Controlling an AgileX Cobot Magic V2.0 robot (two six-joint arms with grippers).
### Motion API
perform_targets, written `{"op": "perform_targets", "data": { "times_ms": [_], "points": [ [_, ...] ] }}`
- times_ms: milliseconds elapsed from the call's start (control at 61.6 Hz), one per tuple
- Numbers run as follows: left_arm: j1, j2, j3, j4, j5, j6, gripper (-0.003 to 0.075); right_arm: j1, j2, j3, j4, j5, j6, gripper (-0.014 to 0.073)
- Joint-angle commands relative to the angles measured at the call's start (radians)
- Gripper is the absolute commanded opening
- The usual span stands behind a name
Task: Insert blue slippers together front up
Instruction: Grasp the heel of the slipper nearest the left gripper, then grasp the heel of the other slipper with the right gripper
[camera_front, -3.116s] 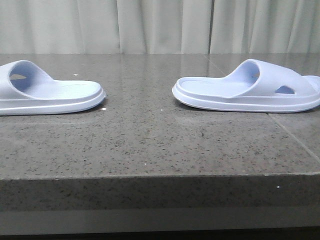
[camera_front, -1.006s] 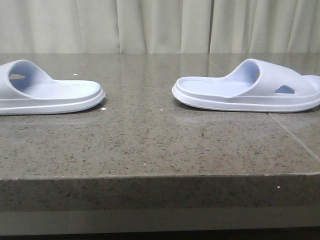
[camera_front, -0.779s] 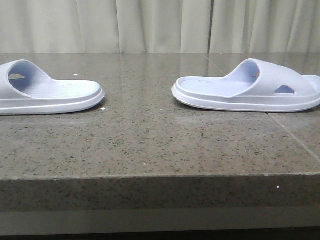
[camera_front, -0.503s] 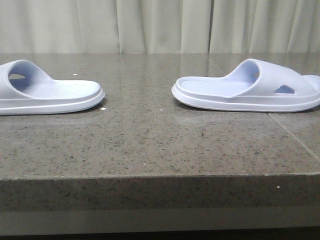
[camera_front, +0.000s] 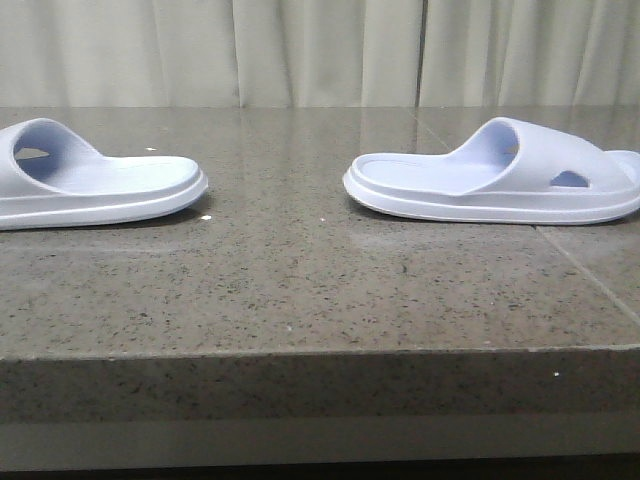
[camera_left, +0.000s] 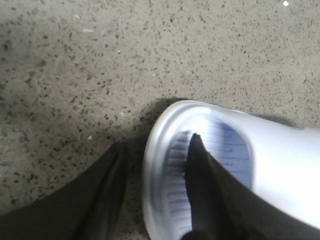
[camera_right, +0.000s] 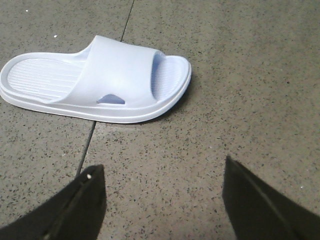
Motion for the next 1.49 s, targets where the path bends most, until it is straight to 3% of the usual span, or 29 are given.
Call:
{"op": "perform_targets", "data": {
  "times_ms": [0,389,633,795,1071,1315,1477],
  "points": [
    [-0.012,-0.01,-0.017,-0.021,0.044,0.0,0.026,-0.008,0.011,-0.035,0.006,-0.069,0.0,0.0521],
    [-0.045,0.028,-0.017,-0.021,0.13,0.048,0.0243,-0.008,0.011,-0.035,0.006,-0.068,0.0,0.0521],
    [-0.045,0.028,-0.017,-0.021,0.14,0.051,-0.002,-0.008,0.011,-0.035,0.006,-0.067,0.0,0.0521],
    [-0.045,0.024,-0.017,-0.045,0.158,0.056,-0.002,-0.008,0.011,-0.035,0.006,-0.067,0.0,0.0521],
    [-0.045,-0.097,-0.012,-0.25,0.25,0.194,-0.002,-0.008,0.011,-0.035,0.006,-0.067,0.0,0.0521],
    [-0.051,-0.274,0.164,-0.451,0.21,0.315,-0.002,-0.008,0.011,-0.035,0.006,-0.073,0.0,0.0521],
    [-0.108,-0.292,0.224,-0.457,0.132,0.322,-0.002,-0.017,0.051,-0.065,0.005,-0.094,0.05,0.0519]
  ]
}}
